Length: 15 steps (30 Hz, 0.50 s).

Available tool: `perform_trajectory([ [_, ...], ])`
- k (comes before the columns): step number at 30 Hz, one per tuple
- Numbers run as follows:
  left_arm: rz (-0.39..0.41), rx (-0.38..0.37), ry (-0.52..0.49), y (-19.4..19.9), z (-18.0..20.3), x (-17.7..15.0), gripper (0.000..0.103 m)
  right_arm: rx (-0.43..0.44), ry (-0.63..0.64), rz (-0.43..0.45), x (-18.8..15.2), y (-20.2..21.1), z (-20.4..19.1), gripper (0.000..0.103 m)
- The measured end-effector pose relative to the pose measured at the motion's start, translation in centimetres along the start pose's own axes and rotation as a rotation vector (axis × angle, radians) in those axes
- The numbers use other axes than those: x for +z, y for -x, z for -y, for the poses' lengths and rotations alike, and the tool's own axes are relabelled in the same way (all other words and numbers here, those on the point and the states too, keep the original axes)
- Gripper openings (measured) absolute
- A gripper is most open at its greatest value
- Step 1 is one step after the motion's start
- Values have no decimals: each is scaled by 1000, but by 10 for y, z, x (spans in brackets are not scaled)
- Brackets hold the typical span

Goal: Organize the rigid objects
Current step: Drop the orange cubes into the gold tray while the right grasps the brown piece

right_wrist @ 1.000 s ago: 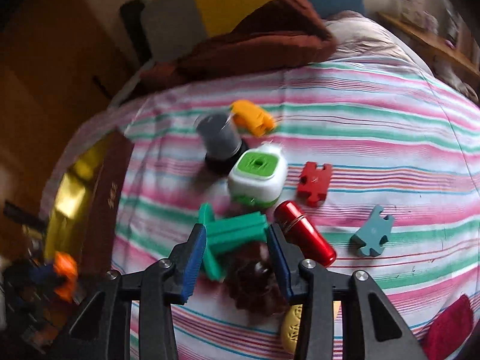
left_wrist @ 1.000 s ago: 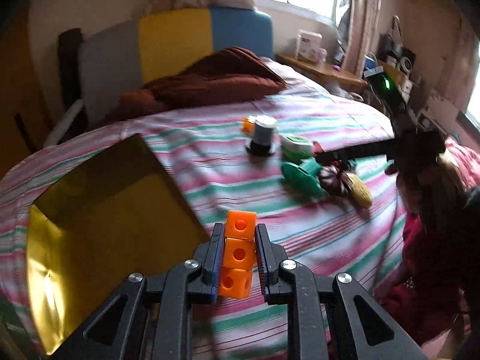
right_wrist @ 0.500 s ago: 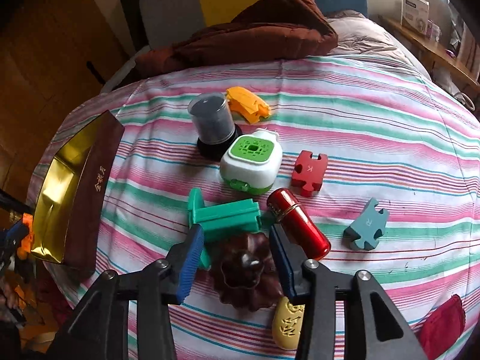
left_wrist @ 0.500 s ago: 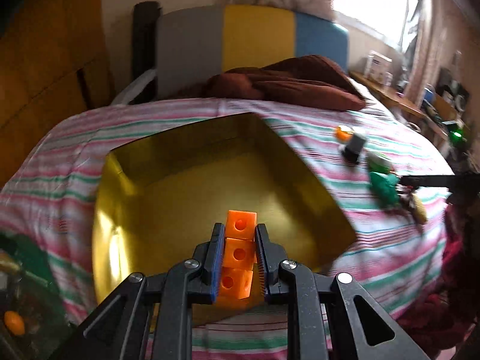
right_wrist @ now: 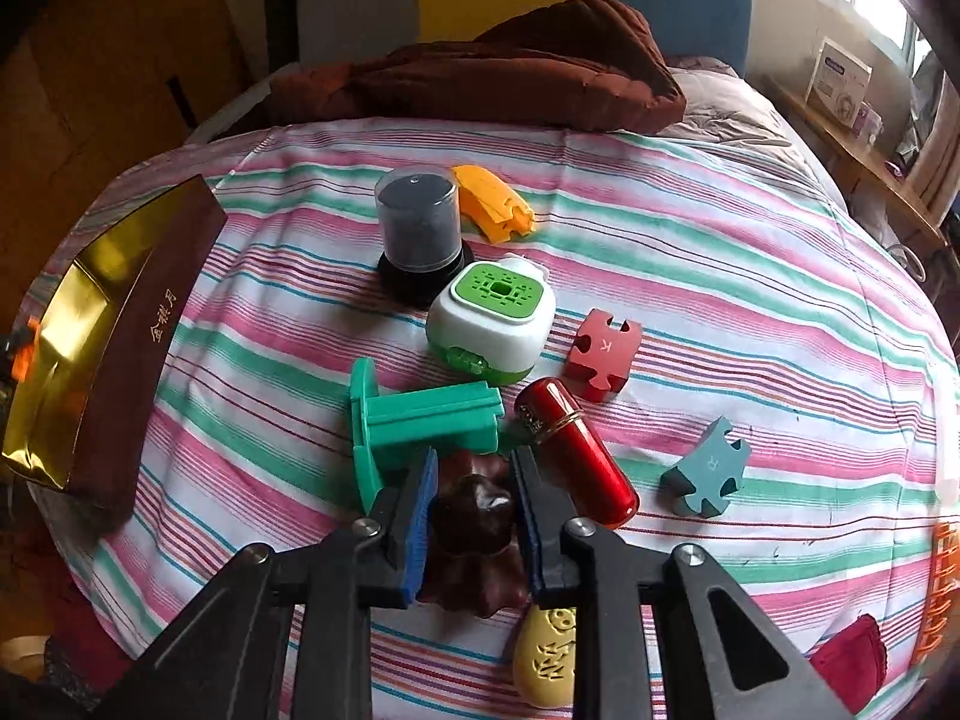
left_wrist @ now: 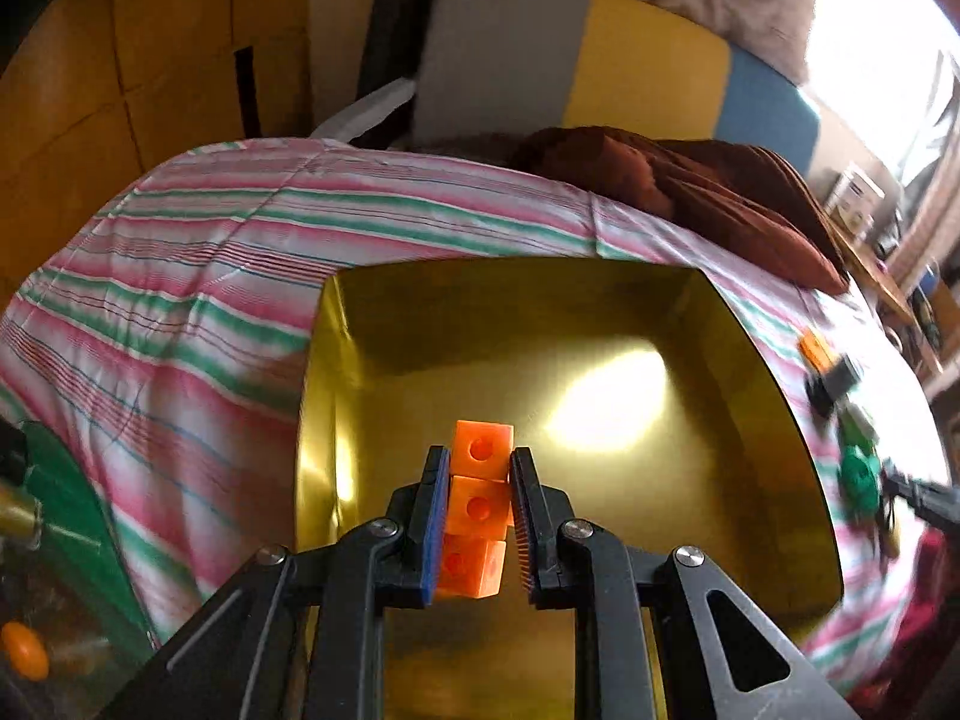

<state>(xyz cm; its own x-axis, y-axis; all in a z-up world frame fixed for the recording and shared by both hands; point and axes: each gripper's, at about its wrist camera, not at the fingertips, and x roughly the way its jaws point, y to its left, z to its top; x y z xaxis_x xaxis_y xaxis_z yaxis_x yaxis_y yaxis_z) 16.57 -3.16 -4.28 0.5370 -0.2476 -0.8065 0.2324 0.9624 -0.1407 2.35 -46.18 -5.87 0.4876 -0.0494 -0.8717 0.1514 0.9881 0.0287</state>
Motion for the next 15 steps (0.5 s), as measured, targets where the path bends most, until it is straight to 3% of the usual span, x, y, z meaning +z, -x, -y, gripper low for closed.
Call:
perform_trajectory([
  [15,-51,215,-42,-85,-19,60,21,-40,31,16,1,-4,-2,24],
])
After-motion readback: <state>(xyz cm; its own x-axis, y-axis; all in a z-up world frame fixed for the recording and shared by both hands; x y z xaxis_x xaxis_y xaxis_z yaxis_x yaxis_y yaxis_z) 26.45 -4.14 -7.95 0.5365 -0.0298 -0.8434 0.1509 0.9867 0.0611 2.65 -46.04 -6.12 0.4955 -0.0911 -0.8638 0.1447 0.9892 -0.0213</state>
